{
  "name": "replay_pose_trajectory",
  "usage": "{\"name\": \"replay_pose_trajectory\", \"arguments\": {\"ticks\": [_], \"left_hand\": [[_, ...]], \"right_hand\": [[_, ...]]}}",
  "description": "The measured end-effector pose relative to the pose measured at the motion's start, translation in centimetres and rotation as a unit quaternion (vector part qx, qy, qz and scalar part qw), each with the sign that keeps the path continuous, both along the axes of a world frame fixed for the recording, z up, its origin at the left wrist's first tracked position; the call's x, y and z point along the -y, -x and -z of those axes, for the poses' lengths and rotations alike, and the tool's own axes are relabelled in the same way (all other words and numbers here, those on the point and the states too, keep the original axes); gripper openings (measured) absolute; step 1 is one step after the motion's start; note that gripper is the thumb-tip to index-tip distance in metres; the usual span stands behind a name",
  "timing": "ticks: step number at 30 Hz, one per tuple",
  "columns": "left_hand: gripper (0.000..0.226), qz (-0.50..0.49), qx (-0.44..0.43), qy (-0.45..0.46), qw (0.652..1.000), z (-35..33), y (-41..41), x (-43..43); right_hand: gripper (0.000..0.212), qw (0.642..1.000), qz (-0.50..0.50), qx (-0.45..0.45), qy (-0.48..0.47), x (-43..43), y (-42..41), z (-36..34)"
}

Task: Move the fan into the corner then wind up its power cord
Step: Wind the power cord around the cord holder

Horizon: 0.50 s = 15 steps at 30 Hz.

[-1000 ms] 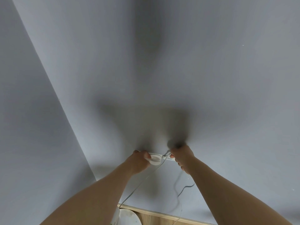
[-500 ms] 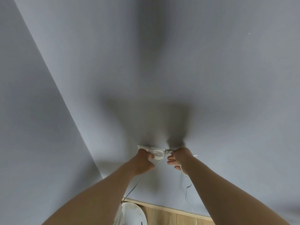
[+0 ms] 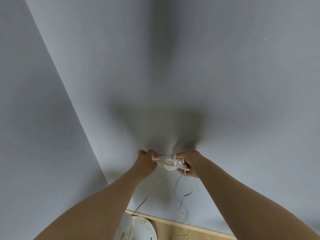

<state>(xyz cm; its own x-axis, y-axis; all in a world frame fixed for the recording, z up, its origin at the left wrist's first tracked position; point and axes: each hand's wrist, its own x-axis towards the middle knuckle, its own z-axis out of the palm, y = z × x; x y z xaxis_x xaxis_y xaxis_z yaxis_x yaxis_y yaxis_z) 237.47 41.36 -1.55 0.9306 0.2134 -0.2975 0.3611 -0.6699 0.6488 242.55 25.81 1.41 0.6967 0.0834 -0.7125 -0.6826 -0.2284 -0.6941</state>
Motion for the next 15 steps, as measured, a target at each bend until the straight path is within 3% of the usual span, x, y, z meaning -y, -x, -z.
{"name": "replay_pose_trajectory", "arguments": {"ticks": [2,5,8,11,15], "left_hand": [[0.031,-0.029,0.008,-0.055,0.998,-0.6,0.2,-0.6],[0.03,-0.036,0.021,-0.105,0.994,-1.1,0.7,-1.4],[0.03,-0.025,0.001,-0.042,0.999,-1.6,1.0,-2.0],[0.036,0.047,-0.02,0.045,0.998,-2.3,1.3,-1.7],[0.032,0.078,-0.019,0.076,0.994,-2.5,1.6,-0.6]], "right_hand": [[0.007,0.999,-0.023,-0.001,0.032,-0.8,-0.1,-0.5],[0.023,0.999,-0.026,0.029,0.019,-2.1,0.0,-0.8],[0.02,0.999,-0.003,0.029,-0.014,-3.3,0.5,-1.1],[0.012,1.0,-0.006,0.006,-0.022,-3.9,0.7,-1.5],[0.015,1.0,-0.009,0.006,-0.012,-4.1,0.9,-1.5]]}}
